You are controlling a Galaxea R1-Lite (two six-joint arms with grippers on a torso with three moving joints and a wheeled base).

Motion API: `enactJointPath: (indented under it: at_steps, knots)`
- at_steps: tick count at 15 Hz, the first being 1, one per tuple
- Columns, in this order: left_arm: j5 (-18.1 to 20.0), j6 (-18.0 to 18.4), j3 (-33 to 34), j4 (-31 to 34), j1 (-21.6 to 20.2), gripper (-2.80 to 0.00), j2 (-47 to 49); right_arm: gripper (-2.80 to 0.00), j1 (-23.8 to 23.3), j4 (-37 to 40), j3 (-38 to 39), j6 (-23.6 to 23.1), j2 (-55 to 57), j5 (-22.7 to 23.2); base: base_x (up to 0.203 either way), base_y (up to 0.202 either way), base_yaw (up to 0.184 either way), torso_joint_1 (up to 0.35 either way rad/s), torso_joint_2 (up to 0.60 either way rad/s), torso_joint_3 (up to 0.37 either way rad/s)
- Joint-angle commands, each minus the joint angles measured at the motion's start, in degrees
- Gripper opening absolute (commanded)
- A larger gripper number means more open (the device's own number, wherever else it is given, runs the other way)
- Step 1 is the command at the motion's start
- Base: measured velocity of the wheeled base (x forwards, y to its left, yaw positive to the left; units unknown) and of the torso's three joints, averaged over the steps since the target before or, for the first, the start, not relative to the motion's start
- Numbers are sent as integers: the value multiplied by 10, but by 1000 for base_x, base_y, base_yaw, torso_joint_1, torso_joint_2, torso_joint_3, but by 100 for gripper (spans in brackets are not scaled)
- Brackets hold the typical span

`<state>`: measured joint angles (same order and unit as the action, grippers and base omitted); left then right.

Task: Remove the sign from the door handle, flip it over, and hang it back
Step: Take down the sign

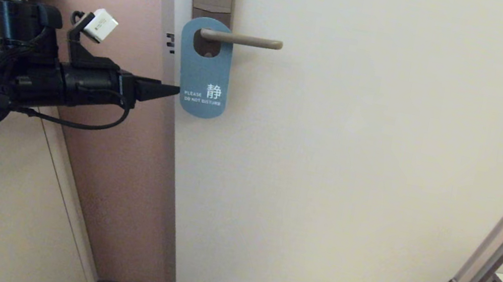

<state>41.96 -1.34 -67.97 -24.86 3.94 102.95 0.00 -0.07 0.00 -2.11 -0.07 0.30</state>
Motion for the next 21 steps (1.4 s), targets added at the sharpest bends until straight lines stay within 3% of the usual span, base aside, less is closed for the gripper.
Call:
enactJointPath:
  at_steps: [1, 7, 11, 15, 21]
  knots:
    - [25, -1, -5, -1, 0, 0, 7, -280, 0, 0, 0, 0, 1, 0, 0, 0, 0, 0, 0, 0]
    - [100, -1, -46, -1, -1, 0, 44, -280, 0, 0, 0, 0, 1, 0, 0, 0, 0, 0, 0, 0]
    - [104, -1, -94, -1, 3, 0, 79, -280, 0, 0, 0, 0, 1, 0, 0, 0, 0, 0, 0, 0]
    - [103, -30, -107, -1, 24, 0, 80, -280, 0, 0, 0, 0, 1, 0, 0, 0, 0, 0, 0, 0]
    - [104, -33, -122, -1, 40, 0, 82, -280, 0, 0, 0, 0, 1, 0, 0, 0, 0, 0, 0, 0]
